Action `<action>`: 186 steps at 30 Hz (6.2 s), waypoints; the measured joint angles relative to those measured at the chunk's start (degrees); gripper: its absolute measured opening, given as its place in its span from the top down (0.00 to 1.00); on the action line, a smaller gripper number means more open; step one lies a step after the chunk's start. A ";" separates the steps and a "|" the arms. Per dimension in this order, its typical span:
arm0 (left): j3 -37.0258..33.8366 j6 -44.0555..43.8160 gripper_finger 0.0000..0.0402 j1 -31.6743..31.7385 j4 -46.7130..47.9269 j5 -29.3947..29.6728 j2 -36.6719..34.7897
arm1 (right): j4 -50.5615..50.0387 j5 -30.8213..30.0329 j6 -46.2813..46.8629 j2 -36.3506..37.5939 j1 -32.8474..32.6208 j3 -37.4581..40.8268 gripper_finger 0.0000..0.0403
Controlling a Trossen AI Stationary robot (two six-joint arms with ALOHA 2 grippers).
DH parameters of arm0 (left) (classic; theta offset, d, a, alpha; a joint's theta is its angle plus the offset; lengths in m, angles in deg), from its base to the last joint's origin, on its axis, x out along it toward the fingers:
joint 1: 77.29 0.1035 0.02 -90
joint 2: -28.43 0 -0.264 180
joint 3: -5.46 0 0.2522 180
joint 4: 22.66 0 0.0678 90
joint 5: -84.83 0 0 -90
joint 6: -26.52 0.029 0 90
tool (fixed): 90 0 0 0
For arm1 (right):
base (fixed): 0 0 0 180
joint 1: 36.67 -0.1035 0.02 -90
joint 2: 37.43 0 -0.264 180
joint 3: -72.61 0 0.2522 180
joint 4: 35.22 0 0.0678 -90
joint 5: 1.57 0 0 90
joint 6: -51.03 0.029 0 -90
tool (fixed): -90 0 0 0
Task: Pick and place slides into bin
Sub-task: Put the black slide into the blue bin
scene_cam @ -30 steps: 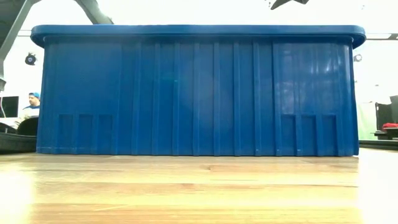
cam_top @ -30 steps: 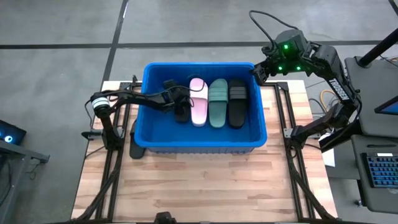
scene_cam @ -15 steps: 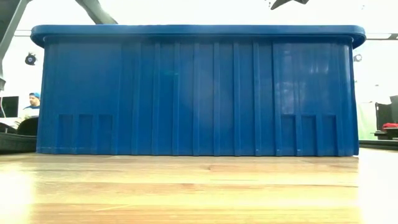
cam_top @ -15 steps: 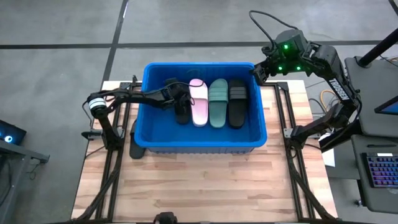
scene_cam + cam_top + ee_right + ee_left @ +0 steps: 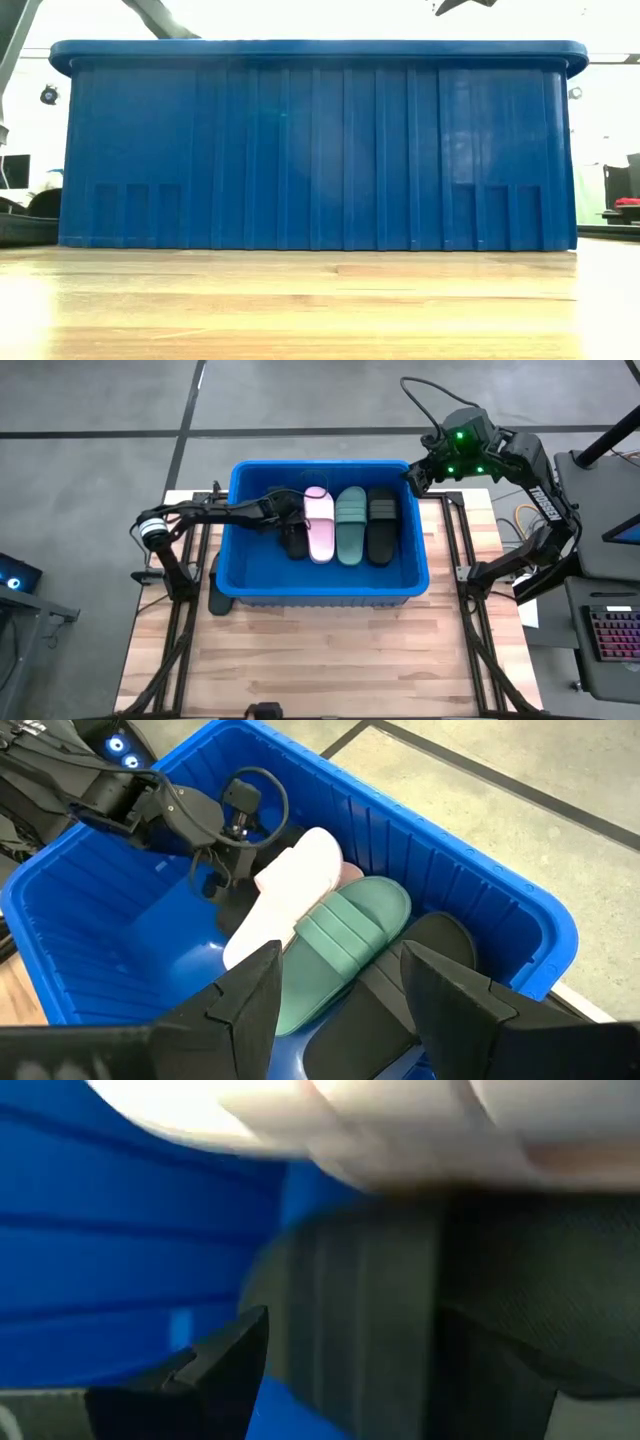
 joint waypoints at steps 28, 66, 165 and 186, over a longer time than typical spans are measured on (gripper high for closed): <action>3.69 -50.84 0.34 -12.81 7.46 -27.72 -36.89 | 0.02 0.02 -4.36 0.00 0.00 0.00 0.52; 17.63 -42.61 0.34 -31.87 68.93 -6.02 -40.58 | -0.83 0.00 7.42 0.00 -0.04 0.00 0.52; 22.80 -19.34 0.43 -32.73 32.41 -9.94 -37.04 | 0.19 -6.01 17.08 0.02 -0.02 2.46 0.52; 20.85 -18.43 0.43 11.56 68.71 -21.77 -40.83 | 0.10 -6.10 9.56 0.00 0.00 3.32 0.52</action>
